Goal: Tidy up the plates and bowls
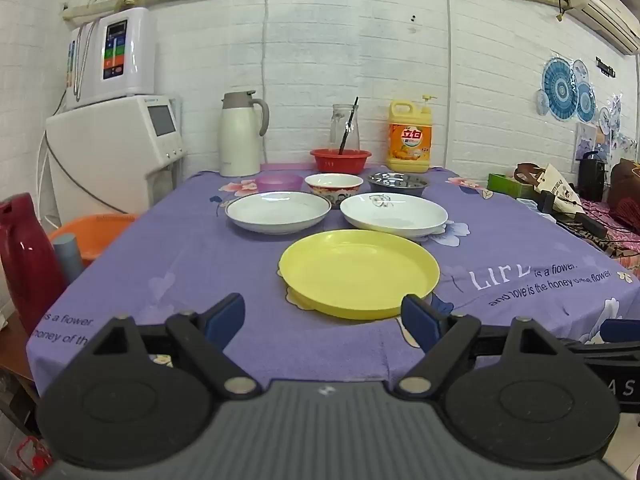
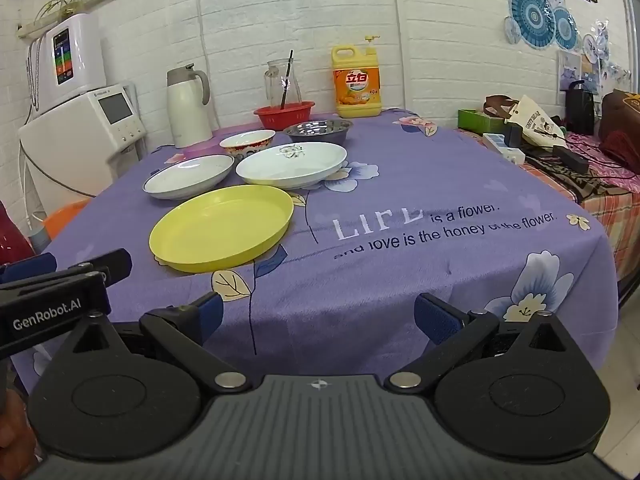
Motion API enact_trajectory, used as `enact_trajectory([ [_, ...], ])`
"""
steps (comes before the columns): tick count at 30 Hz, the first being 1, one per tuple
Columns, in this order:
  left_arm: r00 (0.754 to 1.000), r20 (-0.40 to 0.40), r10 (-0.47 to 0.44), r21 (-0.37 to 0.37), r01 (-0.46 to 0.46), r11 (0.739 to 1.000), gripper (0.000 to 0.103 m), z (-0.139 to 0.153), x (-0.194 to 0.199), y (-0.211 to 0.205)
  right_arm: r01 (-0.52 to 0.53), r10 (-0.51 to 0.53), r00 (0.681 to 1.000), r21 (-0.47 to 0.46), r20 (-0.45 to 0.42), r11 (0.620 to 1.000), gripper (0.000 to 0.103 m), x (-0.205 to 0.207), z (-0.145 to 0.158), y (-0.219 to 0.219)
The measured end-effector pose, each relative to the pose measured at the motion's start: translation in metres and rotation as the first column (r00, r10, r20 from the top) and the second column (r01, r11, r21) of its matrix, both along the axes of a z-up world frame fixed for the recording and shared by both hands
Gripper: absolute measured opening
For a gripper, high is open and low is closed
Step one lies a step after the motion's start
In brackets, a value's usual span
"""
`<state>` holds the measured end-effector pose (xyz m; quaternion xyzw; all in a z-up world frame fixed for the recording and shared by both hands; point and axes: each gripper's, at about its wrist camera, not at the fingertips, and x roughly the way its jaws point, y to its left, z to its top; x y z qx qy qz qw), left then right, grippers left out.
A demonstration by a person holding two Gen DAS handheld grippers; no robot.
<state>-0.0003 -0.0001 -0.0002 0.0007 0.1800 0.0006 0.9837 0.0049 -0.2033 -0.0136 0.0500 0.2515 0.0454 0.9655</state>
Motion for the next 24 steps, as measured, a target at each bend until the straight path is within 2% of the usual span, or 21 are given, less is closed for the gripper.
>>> enact_trajectory([
  [24, 1.0, -0.01, 0.002, -0.016, -0.003, 1.0, 0.084, -0.0023, -0.0002, -0.0003, -0.014, 0.014, 1.0, 0.01, -0.007, 1.0, 0.103, -0.0008, -0.0024, 0.0029],
])
